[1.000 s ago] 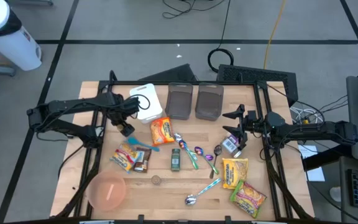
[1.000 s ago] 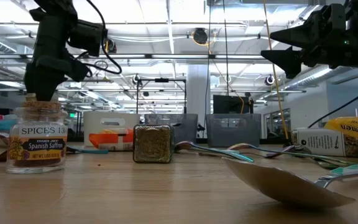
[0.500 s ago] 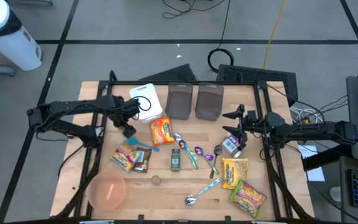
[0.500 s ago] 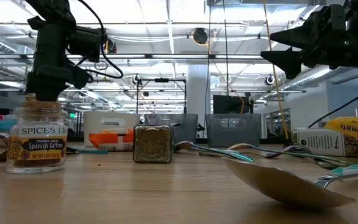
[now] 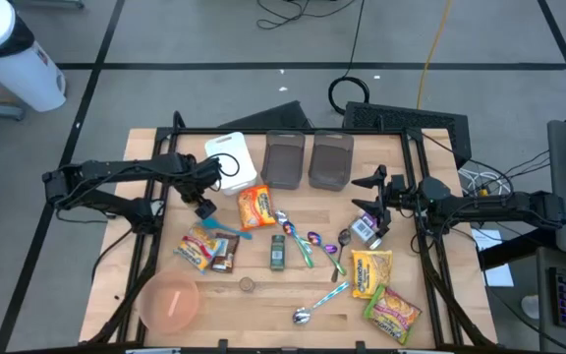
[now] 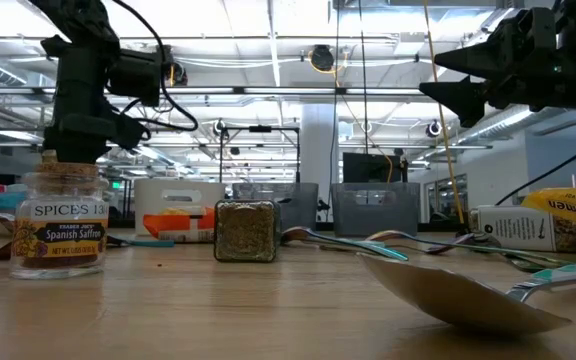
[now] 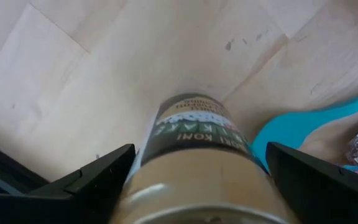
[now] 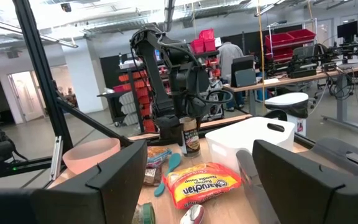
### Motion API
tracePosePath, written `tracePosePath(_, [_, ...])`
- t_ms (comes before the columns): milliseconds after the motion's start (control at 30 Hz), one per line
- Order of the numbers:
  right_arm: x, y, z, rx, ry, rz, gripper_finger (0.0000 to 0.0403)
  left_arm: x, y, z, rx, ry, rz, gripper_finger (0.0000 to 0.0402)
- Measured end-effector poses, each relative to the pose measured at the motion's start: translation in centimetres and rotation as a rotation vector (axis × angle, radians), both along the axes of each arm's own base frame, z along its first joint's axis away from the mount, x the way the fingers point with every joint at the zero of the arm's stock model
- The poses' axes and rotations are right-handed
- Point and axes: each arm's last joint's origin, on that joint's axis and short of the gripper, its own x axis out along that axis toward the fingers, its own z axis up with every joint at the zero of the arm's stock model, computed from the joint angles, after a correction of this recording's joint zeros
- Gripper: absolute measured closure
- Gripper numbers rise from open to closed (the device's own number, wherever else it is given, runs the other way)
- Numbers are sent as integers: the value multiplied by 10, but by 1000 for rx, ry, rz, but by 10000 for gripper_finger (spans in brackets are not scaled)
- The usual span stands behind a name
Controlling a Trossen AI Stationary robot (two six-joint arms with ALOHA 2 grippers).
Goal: Pick & Place Food Item
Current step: Put the gold seasoning bottle into the left black bin
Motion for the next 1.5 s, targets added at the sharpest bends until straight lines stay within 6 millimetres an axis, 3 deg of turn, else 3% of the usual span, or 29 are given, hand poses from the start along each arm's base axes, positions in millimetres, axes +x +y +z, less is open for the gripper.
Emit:
tracePosePath(1033, [0, 0, 0, -24, 7, -6, 119, -11, 9, 1, -65, 31, 21, 37])
tracePosePath(1333, [0, 0, 0, -24, 7, -6, 119, -3, 14, 22, -48, 0, 9, 37])
tracePosePath(1500, [0, 0, -1, -24, 10, -6, 119, -4, 13, 24, -54, 14, 27, 37])
